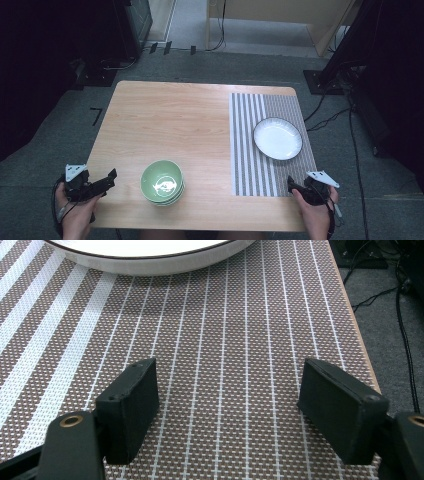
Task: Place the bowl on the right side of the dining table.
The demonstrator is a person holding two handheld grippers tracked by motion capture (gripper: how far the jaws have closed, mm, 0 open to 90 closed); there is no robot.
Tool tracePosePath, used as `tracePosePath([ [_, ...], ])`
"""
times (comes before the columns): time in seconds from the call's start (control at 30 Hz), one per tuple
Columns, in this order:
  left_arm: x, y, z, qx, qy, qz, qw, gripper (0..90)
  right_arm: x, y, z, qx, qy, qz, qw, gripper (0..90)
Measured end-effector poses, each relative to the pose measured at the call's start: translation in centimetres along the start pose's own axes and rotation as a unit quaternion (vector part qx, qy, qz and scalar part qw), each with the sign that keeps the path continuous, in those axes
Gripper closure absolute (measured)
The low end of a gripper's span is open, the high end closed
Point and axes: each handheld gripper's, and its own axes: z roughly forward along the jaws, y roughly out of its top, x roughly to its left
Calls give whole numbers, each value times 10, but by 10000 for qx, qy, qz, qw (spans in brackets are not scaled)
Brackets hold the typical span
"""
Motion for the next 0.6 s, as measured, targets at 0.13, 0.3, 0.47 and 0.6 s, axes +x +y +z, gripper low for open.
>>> tracePosePath([
  [0.13,-11,10,-12,-166,-263,51,9995,63,0,0,0,1,0,2,10000,235],
  [0.3,-20,18,-25,-401,-446,-22,9982,152,0,0,0,3,2,7,10000,234],
  [0.47,-32,24,-36,-531,-832,8,9951,158,0,0,0,3,2,11,10000,232],
  [0.6,-49,25,-41,-547,-1032,208,9929,317,0,0,0,2,1,17,10000,230],
])
